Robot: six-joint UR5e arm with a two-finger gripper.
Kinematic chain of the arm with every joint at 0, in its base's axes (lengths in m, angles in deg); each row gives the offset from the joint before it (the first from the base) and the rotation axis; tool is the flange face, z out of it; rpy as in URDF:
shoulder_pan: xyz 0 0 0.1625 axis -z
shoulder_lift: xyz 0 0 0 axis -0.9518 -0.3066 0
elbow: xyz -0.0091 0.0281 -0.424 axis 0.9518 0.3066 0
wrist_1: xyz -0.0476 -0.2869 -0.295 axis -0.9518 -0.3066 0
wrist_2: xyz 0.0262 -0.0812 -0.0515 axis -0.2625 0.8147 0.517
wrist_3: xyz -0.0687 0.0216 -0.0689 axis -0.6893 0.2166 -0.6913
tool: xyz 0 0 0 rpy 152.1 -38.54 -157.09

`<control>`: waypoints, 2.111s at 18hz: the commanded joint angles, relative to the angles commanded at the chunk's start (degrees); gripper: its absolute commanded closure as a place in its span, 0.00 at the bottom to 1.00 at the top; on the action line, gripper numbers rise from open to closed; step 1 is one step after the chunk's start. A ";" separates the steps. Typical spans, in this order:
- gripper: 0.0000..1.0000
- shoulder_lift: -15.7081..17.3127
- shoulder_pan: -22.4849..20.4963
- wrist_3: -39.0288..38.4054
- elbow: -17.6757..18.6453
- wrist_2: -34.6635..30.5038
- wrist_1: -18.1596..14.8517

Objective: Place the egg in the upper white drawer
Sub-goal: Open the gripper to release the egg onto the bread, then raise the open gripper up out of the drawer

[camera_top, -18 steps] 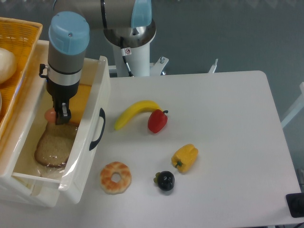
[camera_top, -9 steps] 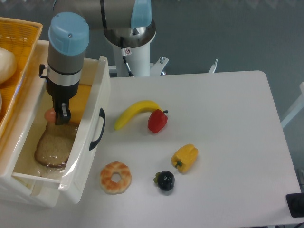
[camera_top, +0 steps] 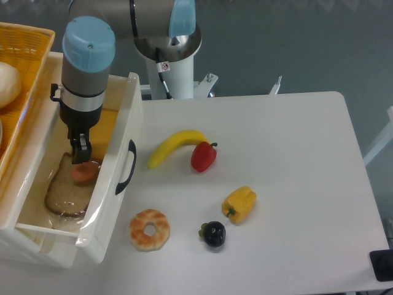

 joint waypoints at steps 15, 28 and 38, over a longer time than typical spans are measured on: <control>0.01 4.39 -4.83 -0.96 -1.41 0.70 0.09; 0.00 9.41 -12.21 -24.86 -1.14 -0.08 -0.35; 0.00 0.98 -13.89 -24.43 -3.42 -16.07 0.70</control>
